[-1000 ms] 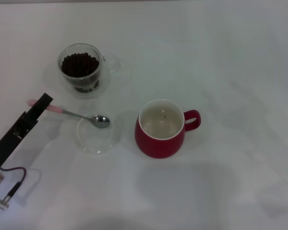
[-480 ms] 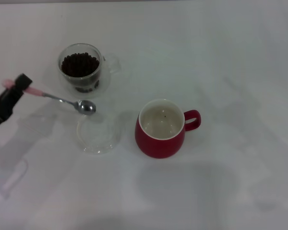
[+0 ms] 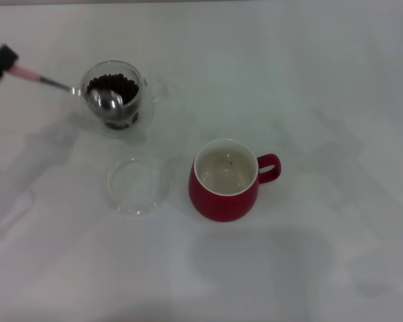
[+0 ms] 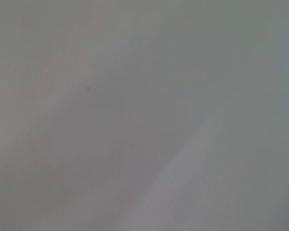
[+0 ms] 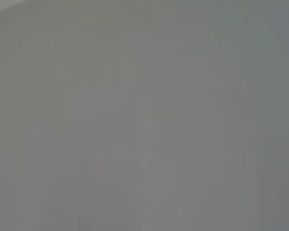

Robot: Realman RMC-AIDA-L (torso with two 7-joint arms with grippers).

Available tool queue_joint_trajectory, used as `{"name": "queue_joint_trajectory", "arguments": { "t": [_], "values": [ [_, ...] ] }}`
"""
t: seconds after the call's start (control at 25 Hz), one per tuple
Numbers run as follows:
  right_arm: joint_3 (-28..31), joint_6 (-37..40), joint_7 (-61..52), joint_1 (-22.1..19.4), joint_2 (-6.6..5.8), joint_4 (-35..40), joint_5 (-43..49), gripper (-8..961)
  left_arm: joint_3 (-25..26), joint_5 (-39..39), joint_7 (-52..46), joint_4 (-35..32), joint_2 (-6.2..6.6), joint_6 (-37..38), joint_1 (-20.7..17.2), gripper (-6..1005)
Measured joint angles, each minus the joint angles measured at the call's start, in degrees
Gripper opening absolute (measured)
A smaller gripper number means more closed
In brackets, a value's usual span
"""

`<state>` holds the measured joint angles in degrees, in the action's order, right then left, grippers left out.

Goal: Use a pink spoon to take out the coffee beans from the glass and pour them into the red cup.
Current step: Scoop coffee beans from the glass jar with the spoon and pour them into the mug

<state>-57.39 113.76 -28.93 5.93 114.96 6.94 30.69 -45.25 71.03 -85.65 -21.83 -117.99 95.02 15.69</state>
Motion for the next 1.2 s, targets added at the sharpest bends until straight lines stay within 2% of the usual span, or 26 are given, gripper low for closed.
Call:
{"name": "queue_joint_trajectory", "arguments": {
  "t": [0.36, 0.52, 0.68, 0.92, 1.2],
  "values": [
    [-1.13, 1.74, -0.07, -0.12, -0.08, 0.00, 0.39, 766, 0.94, 1.97, -9.43, -2.02, 3.24, -10.77, 6.94, 123],
    [-2.51, 1.77, -0.06, -0.23, -0.06, -0.28, 0.42, 766, 0.86, 7.92, -12.95, -2.34, 5.30, -14.84, 11.27, 123],
    [-2.78, 1.59, -0.08, -0.13, 0.21, -0.79, 0.43, 766, 0.85, 14.36, -16.27, -2.37, 6.54, -19.56, 15.20, 123],
    [-2.82, 0.75, -0.52, 0.16, 0.23, -0.90, 0.43, 766, 0.76, 20.13, -18.85, -2.73, 7.54, -25.70, 19.20, 123],
    [-3.26, -2.27, -0.57, 1.32, 0.14, -0.95, 0.44, 766, 0.53, 22.65, -18.92, -3.00, 6.64, -28.16, 20.95, 124]
  ]
}}
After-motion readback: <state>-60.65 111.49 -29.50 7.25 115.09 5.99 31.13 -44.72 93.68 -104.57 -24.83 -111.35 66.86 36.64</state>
